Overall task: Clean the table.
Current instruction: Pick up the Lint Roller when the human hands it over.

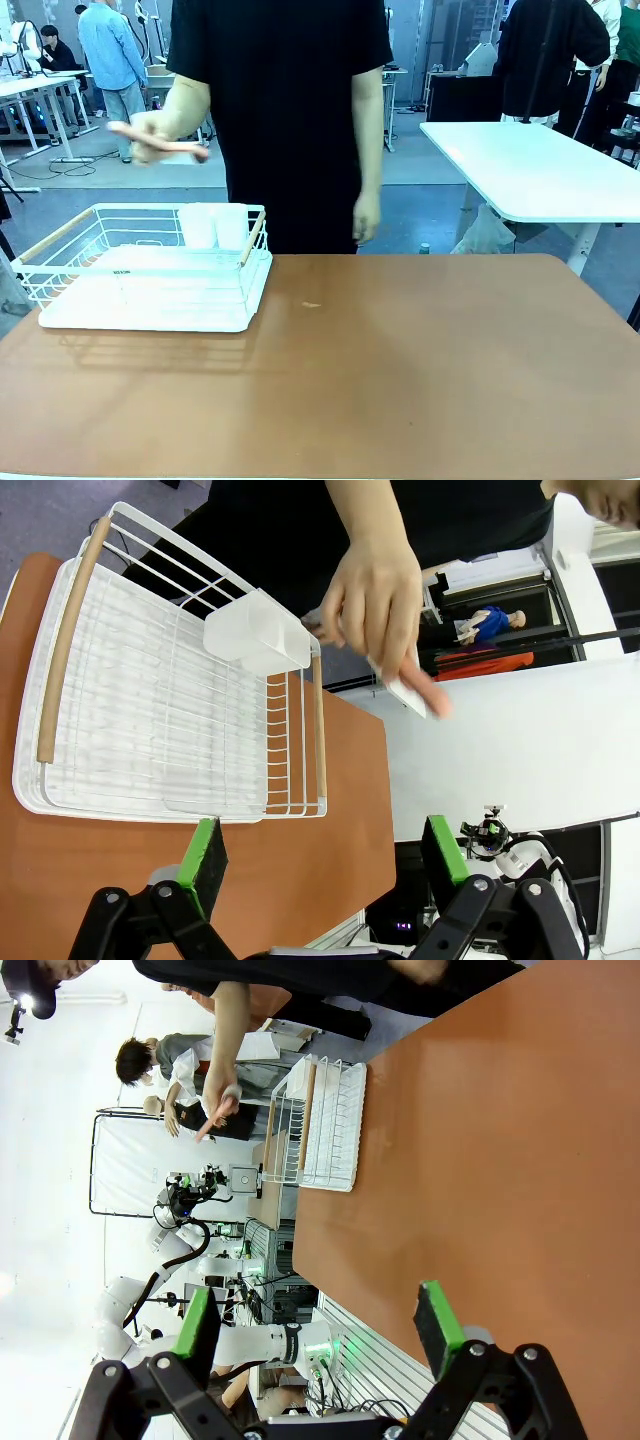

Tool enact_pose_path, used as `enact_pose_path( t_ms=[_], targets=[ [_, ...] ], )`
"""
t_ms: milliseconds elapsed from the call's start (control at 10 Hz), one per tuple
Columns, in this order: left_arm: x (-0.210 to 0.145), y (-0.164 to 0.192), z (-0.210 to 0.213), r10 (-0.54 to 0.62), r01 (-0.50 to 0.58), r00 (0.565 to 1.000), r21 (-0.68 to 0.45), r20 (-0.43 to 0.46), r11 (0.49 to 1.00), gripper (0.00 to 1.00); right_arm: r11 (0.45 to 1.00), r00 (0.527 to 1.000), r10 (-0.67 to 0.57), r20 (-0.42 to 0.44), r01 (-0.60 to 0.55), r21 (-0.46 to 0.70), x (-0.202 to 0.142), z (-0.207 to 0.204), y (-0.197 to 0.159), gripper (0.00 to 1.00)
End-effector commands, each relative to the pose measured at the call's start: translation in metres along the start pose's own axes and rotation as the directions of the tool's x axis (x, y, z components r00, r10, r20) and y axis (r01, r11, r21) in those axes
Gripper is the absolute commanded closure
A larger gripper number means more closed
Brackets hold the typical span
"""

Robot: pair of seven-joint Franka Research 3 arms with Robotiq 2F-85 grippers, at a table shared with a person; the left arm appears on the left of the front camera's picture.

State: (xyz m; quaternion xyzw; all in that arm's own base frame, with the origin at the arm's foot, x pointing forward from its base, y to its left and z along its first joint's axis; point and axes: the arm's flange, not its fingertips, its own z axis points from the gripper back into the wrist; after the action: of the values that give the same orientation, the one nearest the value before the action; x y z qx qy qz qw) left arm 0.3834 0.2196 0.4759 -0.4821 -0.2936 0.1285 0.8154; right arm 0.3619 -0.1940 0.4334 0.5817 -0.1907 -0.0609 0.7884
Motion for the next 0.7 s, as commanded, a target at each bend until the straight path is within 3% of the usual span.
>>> enact_pose_path(
  t_ms=[0, 600],
  targets=[
    [0.0, -0.0005, 0.0017, -0.001, 0.002, 1.0, -0.019, 0.004, 1.0, 0.0, 1.0, 1.0, 0.004, 0.002, -0.004, 0.016, 0.0007, 0.0, 0.0027, 0.0],
    [0.0, -0.0005, 0.0017, -0.001, 0.002, 1.0, -0.019, 0.004, 1.0, 0.0, 1.0, 1.0, 0.004, 0.002, -0.004, 0.016, 0.0007, 0.0, 0.0027, 0.0]
  ],
)
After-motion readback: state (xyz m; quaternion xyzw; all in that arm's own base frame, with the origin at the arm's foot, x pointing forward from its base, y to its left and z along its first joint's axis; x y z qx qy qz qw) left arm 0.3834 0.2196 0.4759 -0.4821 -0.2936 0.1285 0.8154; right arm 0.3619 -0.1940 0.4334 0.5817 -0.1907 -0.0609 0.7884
